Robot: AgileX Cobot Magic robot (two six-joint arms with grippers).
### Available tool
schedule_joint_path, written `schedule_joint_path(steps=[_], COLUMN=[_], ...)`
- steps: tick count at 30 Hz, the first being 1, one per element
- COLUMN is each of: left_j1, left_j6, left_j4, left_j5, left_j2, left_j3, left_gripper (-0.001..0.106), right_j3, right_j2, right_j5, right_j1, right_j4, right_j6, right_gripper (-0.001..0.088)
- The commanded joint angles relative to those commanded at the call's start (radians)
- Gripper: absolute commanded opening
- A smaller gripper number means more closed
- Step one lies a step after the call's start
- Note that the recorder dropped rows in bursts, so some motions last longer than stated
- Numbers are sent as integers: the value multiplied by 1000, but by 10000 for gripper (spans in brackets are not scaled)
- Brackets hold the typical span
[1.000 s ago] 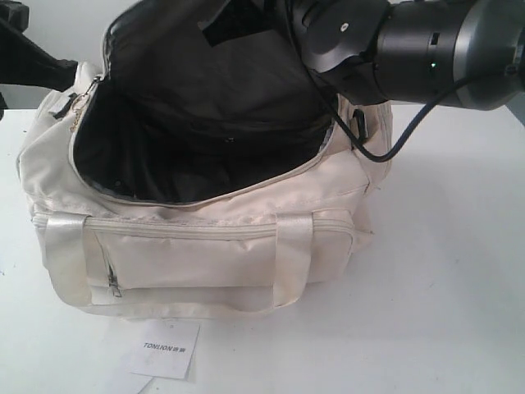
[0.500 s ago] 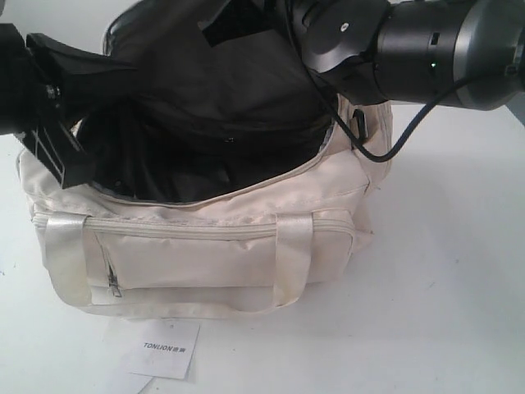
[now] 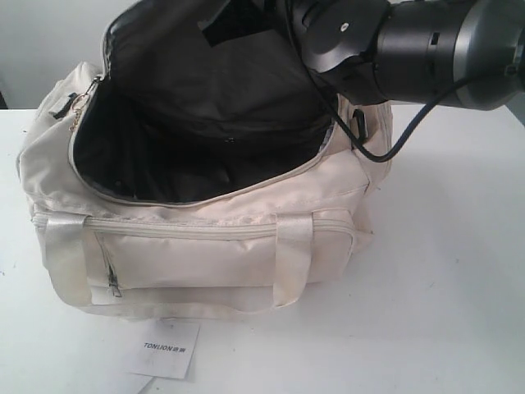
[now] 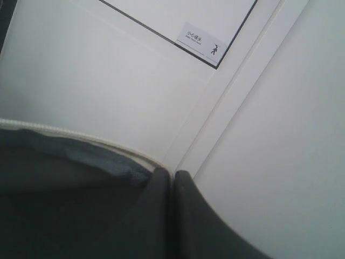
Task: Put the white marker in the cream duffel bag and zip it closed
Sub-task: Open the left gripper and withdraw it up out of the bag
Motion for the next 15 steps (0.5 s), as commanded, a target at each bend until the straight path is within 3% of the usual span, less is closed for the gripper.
schedule_joint_path(steps=[4, 8, 11, 15], left_j1=[0, 0, 0, 0], left_j6=[197, 510, 777, 960], left_j4=[-298, -886, -1235, -1472], left_j5=[-43, -179, -269, -321], left_j2=[-2, -2, -2, -2], left_j3=[0, 0, 0, 0], left_gripper=[0, 0, 0, 0], right_j3=[0, 0, 0, 0], right_j2=[0, 0, 0, 0], right_j5=[0, 0, 0, 0], right_j1=[0, 0, 0, 0], right_j4=[0, 0, 0, 0], right_j6=[0, 0, 0, 0], right_gripper=[0, 0, 0, 0])
